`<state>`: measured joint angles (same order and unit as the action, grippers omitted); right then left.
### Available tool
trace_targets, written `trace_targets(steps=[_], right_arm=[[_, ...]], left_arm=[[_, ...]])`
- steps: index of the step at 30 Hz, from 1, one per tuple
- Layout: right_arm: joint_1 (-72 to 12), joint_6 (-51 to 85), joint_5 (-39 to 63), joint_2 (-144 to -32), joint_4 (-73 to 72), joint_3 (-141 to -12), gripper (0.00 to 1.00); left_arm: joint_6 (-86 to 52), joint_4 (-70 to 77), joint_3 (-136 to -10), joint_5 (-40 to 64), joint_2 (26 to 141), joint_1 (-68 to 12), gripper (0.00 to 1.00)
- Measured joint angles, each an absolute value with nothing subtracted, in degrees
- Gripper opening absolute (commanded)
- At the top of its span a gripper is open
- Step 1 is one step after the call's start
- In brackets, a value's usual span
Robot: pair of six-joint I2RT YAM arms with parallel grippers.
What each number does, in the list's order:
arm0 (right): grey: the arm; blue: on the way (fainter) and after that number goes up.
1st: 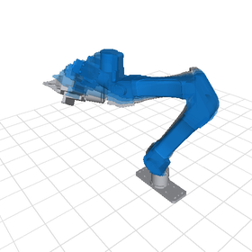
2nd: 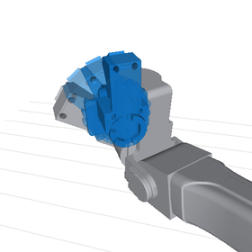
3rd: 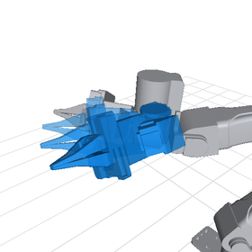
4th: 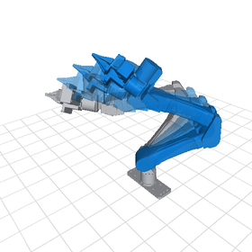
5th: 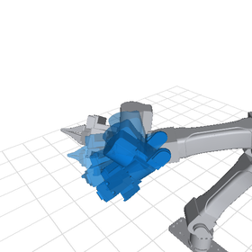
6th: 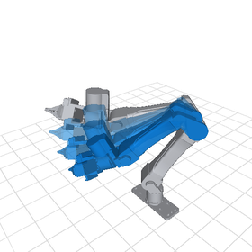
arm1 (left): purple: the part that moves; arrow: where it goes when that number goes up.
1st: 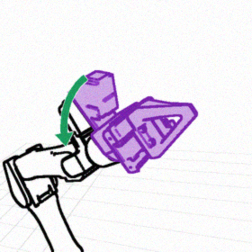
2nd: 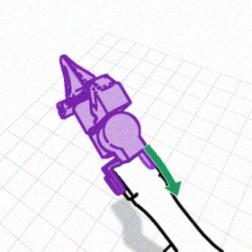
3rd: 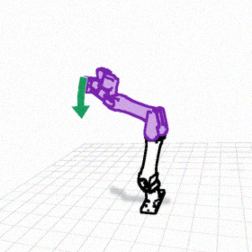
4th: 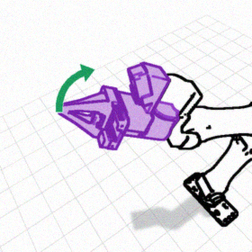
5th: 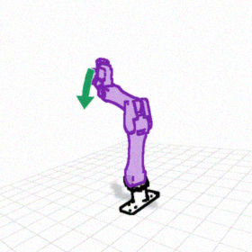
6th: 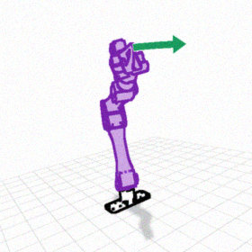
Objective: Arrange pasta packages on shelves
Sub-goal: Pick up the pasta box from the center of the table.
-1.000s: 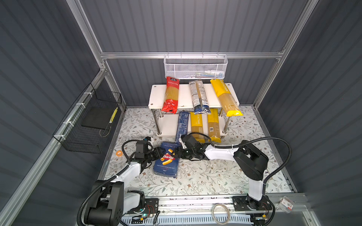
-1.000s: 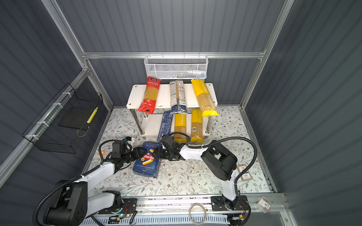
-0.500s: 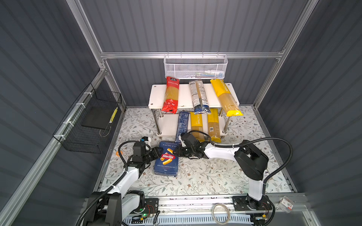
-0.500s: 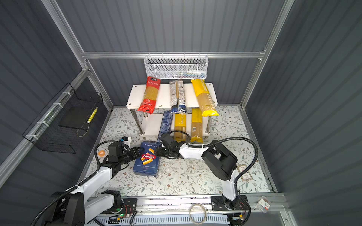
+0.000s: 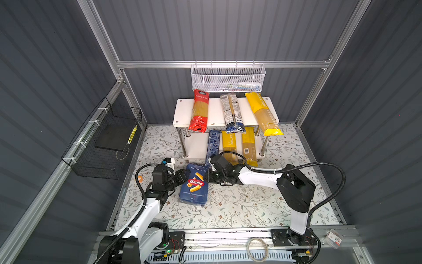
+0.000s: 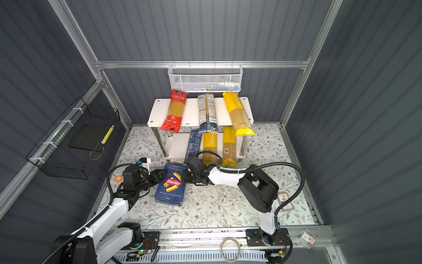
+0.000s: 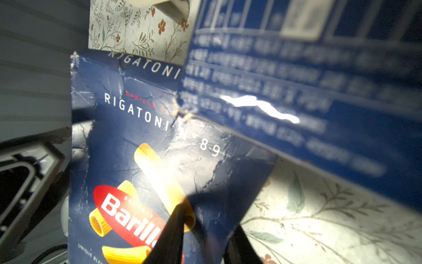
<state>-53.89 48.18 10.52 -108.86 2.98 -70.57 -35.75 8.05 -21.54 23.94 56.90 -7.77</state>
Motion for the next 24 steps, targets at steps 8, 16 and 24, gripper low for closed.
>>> trace_targets(steps=[8,16,24], right_arm=[[-54.22,46.37,8.97,-108.16,5.76,-71.94,0.28],[-54.61,44.38,8.49,-107.2,8.64,-75.16,0.28],[-54.85,40.88,5.61,-107.2,11.68,-78.06,0.27]], left_arm=[[-36.49,7.86,-22.17,24.56,56.01,-7.77,0.43],[-36.51,7.49,-25.58,24.71,52.58,-7.77,0.44],[-36.49,12.67,-26.37,25.1,55.13,-7.77,0.44]])
